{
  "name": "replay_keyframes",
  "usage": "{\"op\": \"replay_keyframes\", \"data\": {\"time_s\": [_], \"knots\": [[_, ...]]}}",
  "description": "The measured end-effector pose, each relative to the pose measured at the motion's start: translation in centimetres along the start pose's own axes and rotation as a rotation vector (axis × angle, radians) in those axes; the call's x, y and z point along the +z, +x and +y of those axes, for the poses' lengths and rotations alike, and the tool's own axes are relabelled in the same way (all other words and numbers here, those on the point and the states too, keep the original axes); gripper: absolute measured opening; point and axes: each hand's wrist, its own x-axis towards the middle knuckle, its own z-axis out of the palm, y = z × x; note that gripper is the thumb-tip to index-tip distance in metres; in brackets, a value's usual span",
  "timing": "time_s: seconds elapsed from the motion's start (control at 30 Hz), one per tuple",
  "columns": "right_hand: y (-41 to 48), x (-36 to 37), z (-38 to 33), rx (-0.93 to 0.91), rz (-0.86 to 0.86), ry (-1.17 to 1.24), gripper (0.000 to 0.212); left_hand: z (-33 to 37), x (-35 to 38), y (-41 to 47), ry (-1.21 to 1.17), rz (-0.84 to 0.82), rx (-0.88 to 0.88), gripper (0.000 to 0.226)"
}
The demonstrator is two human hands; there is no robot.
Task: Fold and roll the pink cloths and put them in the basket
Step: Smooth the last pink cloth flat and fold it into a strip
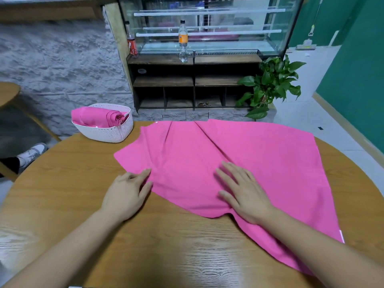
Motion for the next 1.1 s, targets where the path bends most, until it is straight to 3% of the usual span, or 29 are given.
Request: {"op": "replay_keyframes", "data": {"time_s": [0.17, 0.37, 0.67, 0.9, 1.0, 1.1], "knots": [[0.5, 0.2, 1.7, 0.008, -0.045, -0.001, 0.069, 0.9, -0.7, -1.8, 0.130, -0.017, 0.004, 0.060], [0.6, 0.1, 2.0, -0.046, -0.120, 0.015, 0.072, 1.9, -2.1, -4.8, 0.198, 0.163, 0.064, 0.051], [-3.1, -0.9, 0.6, -0.121, -0.217, -0.068, 0.076, 2.7, -3.1, -10.4, 0.182, 0.087, 0.073, 0.053], [-7.6, -2.2, -0.1, -0.236, -0.284, -0.032, 0.072, 4.9, -4.6, -13.3, 0.224, 0.006, 0.203, 0.046], [-7.8, -2.5, -0.2, -0.245, -0.289, -0.030, 0.073, 4.6, -4.6, -9.6, 0.138, 0.104, 0.241, 0.037], [-7.7, -2.6, -0.2, -0.240, -0.289, -0.027, 0.073, 3.6, -3.4, -3.9, -0.098, 0.168, 0.212, 0.029]]}}
